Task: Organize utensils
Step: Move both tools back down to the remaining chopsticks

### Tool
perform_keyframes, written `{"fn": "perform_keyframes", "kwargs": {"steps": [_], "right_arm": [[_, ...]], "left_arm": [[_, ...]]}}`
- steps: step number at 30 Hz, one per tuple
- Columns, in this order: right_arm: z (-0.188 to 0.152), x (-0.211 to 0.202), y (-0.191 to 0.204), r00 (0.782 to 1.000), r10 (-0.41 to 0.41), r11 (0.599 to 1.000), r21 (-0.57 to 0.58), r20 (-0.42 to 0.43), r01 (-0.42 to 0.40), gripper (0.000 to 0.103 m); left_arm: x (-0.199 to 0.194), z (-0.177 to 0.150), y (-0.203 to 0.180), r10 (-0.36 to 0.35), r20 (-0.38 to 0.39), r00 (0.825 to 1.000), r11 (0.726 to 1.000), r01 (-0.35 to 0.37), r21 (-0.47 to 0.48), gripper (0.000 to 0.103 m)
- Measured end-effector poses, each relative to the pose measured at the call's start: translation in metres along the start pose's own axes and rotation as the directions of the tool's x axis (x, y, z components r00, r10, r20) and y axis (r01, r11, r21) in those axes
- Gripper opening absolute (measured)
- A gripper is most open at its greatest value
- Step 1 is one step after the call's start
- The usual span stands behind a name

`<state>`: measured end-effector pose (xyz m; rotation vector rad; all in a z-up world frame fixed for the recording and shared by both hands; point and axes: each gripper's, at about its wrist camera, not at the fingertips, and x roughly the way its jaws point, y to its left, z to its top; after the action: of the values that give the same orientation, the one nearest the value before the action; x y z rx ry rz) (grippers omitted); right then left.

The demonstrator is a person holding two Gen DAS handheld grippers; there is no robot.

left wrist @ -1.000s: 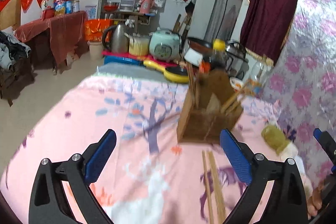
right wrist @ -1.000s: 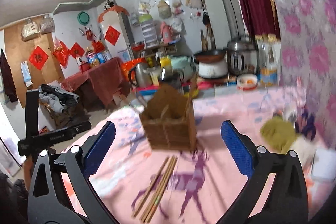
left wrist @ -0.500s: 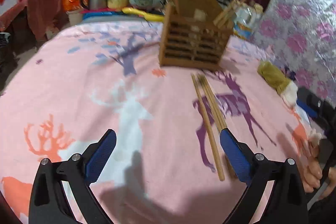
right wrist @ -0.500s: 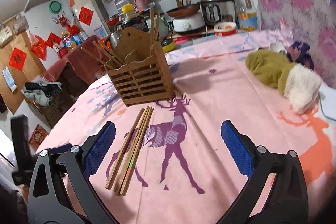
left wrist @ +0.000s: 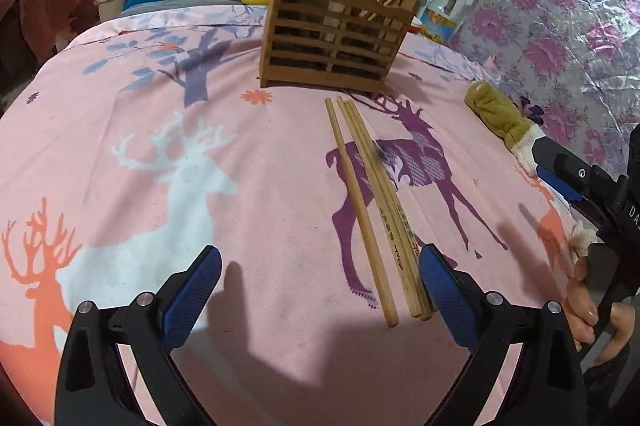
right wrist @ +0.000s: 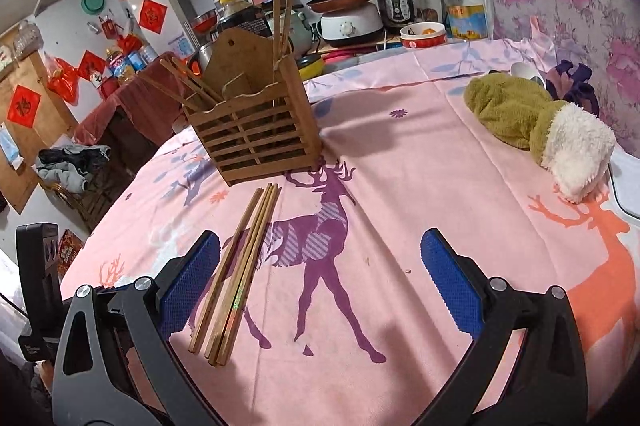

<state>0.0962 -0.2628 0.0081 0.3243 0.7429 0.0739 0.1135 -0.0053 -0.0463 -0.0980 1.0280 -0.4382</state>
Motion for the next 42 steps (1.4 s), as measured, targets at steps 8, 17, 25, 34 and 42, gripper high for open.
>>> {"fn": "perform_keyframes", "kwargs": {"steps": [8,17,25,34,42], "right_arm": [[0.001,0.002,-0.004,1.000,-0.014,1.000,0.015,-0.007,0.014,0.097],[0.002,0.008,-0.018,0.999,0.020,0.996,0.091,-0.039,-0.017,0.097],[-0.004,0.023,-0.016,0.992,0.020,0.997,0.073,-0.124,-0.011,0.097],[-0.030,0.036,0.041,0.973,0.010,0.966,-0.249,-0.229,-0.069,0.094],[-0.045,0.044,0.058,0.953,0.006,0.935,-0.336,-0.304,-0.113,0.085]], "left_arm": [[0.022,0.000,-0.016,0.078,-0.052,0.996,0.994,-0.073,0.083,0.097],[0.042,0.015,-0.013,0.222,-0.051,0.974,0.970,-0.215,0.112,0.097],[0.038,0.034,0.037,0.304,-0.041,0.952,0.951,-0.305,-0.046,0.097],[0.032,0.033,0.046,0.314,-0.047,0.948,0.946,-0.317,-0.063,0.097],[0.026,0.035,0.061,0.310,-0.046,0.949,0.942,-0.314,-0.117,0.097]]}}
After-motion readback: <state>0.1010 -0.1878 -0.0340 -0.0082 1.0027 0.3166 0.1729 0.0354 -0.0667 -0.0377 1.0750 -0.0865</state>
